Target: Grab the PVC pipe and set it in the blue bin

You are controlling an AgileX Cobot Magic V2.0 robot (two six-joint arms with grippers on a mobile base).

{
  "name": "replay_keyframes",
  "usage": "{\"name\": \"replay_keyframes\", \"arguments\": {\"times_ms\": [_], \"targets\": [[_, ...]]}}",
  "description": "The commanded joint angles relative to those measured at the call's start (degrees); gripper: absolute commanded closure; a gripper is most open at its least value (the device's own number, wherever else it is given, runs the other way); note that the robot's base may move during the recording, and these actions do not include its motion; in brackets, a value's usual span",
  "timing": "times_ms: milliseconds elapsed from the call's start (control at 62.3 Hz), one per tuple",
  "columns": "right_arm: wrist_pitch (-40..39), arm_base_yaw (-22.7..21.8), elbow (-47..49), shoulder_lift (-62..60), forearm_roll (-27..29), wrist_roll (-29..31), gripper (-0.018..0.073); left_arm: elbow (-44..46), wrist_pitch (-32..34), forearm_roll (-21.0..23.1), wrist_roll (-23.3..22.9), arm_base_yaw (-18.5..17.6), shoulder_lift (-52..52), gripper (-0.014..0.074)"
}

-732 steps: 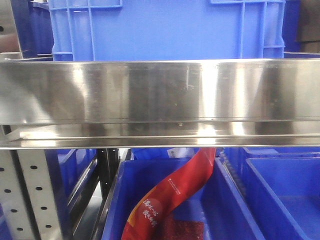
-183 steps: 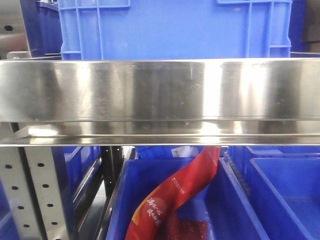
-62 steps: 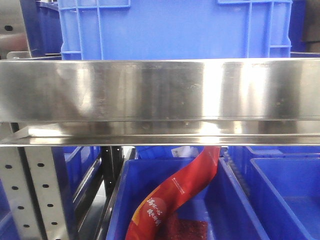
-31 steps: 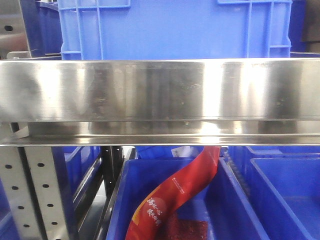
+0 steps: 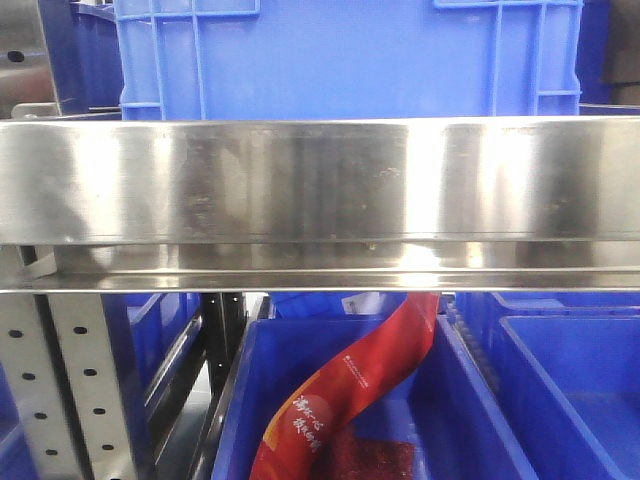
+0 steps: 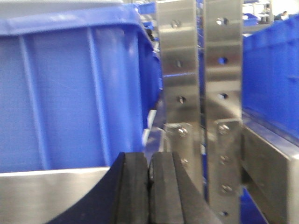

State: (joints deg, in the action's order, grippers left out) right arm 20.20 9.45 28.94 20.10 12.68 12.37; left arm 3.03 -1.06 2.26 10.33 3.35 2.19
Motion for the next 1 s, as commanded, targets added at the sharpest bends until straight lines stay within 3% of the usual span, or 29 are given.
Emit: {"name": "replay_keyframes", "arguments": {"times_ms": [0, 193, 803, 980], "targets": [[-1.1, -0.4, 0.0, -0.2, -0.4, 0.1, 0.0713, -0.5, 1.6, -0.1, -0.5, -2.0, -0.3, 0.0707], [-1.1, -0.4, 0.0, -0.2, -0.4, 0.1, 0.0713, -0.6, 1.7, -0.1, -0.5, -5.8, -0.3, 0.0707], [-1.1, -0.4, 0.0, -0.2, -0.4, 0.1, 0.0713, -3.0, 3.2, -0.1, -0.5, -5.7, -0.3, 0.0707], [-1.1, -0.4, 0.0, -0.2, -0.4, 0.1, 0.0713, -3.0, 3.1, -2.3, -0.3, -5.7, -0.3, 0.0707]]}}
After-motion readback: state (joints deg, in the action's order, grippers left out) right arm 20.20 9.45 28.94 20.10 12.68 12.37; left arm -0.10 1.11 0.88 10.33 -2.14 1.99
